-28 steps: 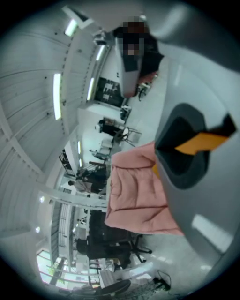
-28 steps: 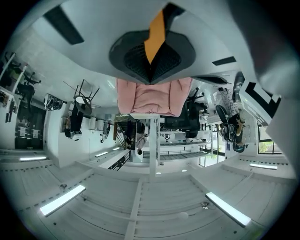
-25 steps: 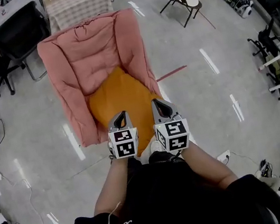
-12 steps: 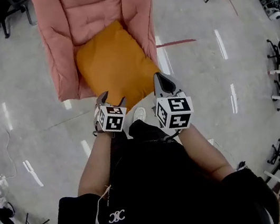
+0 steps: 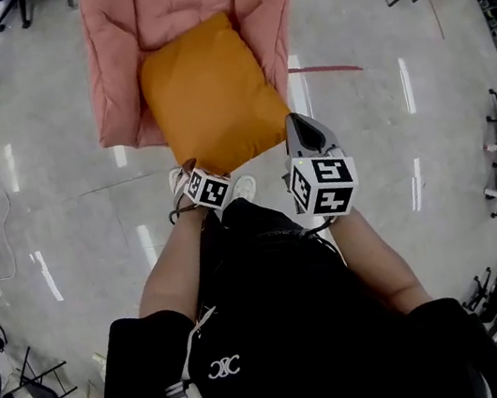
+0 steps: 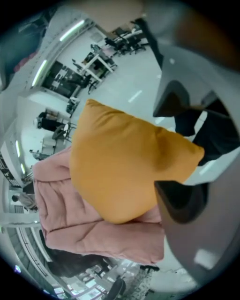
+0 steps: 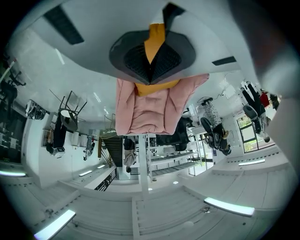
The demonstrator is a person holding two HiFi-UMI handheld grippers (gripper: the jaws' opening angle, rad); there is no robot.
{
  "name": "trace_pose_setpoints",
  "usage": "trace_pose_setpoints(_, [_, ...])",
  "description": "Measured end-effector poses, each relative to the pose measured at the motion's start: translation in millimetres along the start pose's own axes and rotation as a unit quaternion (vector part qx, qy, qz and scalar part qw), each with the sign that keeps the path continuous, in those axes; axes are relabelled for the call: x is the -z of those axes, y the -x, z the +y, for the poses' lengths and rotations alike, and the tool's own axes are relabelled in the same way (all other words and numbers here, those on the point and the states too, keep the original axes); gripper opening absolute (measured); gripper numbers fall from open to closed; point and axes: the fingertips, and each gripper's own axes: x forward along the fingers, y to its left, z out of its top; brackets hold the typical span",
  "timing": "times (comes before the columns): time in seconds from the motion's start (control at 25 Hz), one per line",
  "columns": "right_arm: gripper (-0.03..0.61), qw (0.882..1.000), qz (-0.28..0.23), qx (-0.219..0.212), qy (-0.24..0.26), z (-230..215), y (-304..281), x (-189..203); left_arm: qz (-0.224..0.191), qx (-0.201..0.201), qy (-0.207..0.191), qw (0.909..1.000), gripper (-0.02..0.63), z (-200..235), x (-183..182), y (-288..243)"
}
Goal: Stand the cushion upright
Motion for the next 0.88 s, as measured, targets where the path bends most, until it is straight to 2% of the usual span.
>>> trace_pose_setpoints(0.16, [-0.003, 1.000, 0.001, 0.007, 0.006, -10, 7, 1, 0.011, -0.001, 0.022, 0.9997, 0.425, 1, 3, -21])
trace_pose_setpoints(0.32, [-0.003, 1.000, 0.012, 0.018, 0.008, -18, 17, 11, 0.020, -0.029, 0.039, 0.9986, 0.418, 8, 9, -34])
trace_pose_setpoints(0.36, [-0.003, 1.000, 0.015, 0.019, 0.008, -19, 18, 13, 0.024, -0.034, 0.048, 0.9980, 0.397, 9, 11, -36])
trace_pose_setpoints(0.52, [-0.003, 1.000, 0.020, 0.019, 0.003, -25, 21, 19, 0.030, -0.034, 0.085, 0.9954, 0.214, 13, 7, -39])
trace_pose_setpoints(0.72, [-0.003, 1.000, 0.016, 0.008, 0.000, -20, 19, 19, -0.003, -0.022, 0.097, 0.9950, 0.099, 18, -7, -17])
trace_pose_setpoints(0.88, [-0.003, 1.000, 0.001, -0.006, -0.009, -11, 13, 8, -0.029, -0.024, 0.087, 0.9955, 0.058, 24, -24, 11])
